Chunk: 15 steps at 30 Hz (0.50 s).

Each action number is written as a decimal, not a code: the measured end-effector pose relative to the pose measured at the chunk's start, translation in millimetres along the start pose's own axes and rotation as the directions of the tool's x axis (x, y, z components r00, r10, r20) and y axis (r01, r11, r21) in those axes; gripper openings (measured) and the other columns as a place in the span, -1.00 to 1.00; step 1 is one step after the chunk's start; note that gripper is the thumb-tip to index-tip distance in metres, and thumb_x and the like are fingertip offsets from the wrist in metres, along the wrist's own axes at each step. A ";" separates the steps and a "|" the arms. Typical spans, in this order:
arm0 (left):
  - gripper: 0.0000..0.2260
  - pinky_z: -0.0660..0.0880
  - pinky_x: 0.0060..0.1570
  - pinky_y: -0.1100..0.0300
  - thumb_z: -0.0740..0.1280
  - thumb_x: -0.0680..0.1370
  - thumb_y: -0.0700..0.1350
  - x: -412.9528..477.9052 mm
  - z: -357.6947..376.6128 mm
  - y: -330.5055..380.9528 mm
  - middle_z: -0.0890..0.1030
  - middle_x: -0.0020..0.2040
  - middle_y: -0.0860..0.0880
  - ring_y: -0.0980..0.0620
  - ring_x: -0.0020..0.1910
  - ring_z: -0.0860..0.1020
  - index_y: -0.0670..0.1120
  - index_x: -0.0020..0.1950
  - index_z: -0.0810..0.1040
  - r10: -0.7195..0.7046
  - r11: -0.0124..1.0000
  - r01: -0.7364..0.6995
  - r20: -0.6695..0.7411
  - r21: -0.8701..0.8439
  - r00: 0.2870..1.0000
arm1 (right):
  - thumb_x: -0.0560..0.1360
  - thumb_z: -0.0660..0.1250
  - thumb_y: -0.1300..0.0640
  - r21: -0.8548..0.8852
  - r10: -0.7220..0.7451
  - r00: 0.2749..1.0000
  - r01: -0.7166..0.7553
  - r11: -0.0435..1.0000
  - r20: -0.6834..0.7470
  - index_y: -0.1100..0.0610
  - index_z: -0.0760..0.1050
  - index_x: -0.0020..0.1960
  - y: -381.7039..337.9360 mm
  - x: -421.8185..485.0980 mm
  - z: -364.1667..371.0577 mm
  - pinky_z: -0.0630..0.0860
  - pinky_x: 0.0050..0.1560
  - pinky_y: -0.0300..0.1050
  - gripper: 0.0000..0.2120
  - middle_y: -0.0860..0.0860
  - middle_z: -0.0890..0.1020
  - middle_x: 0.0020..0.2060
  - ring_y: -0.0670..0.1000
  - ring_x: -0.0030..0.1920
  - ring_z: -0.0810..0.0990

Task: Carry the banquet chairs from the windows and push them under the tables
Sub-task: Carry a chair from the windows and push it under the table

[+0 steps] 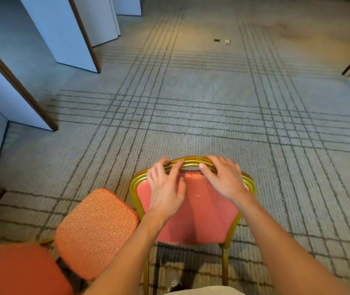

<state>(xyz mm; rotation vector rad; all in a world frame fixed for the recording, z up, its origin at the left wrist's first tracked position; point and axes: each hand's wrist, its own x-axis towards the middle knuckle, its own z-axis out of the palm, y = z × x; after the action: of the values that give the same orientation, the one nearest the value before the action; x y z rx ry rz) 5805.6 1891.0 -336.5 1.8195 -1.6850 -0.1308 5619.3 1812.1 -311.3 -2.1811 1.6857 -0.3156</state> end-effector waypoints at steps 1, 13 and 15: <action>-0.56 0.18 0.43 -0.15 0.35 0.58 -0.04 5.0 0.7 -4.9 0.32 0.41 -0.12 -0.14 0.43 0.27 0.03 0.46 0.45 -0.023 1.000 0.023 0.010 -0.002 1.000 | 0.58 0.01 -0.40 0.006 0.000 1.000 0.000 1.000 -0.008 -0.08 0.45 0.43 -0.9 -0.1 -1.6 0.24 0.36 0.05 -0.40 -0.08 0.56 0.33 0.04 0.35 0.45; -0.71 0.25 0.11 -0.05 0.21 0.50 0.24 38.9 12.3 -6.7 0.60 0.02 0.09 -0.05 0.08 0.44 0.10 0.07 0.51 -0.208 0.967 0.176 0.171 0.186 0.963 | 0.53 0.31 -0.22 -0.069 -0.008 0.997 0.004 0.998 -0.071 -0.06 0.53 0.25 6.1 3.5 4.3 0.44 0.17 0.00 -0.63 -0.07 0.65 0.10 0.06 0.18 0.58; -0.74 0.29 0.08 -0.06 0.25 0.50 0.23 40.3 8.1 -6.1 0.61 0.01 0.07 -0.06 0.08 0.45 0.07 0.01 0.50 -0.236 0.955 0.185 0.216 0.231 0.947 | 0.50 0.36 -0.14 -0.084 0.042 0.996 -0.048 0.995 -0.074 -0.05 0.56 0.18 0.5 2.8 5.7 0.45 0.11 -0.01 -0.69 -0.04 0.66 0.04 0.09 0.13 0.60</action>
<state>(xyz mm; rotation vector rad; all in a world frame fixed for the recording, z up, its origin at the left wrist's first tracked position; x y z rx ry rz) 5813.8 1850.4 -332.1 2.2186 -1.7131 -0.2879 5621.7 1810.1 -316.9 -2.2133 1.8163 -0.3198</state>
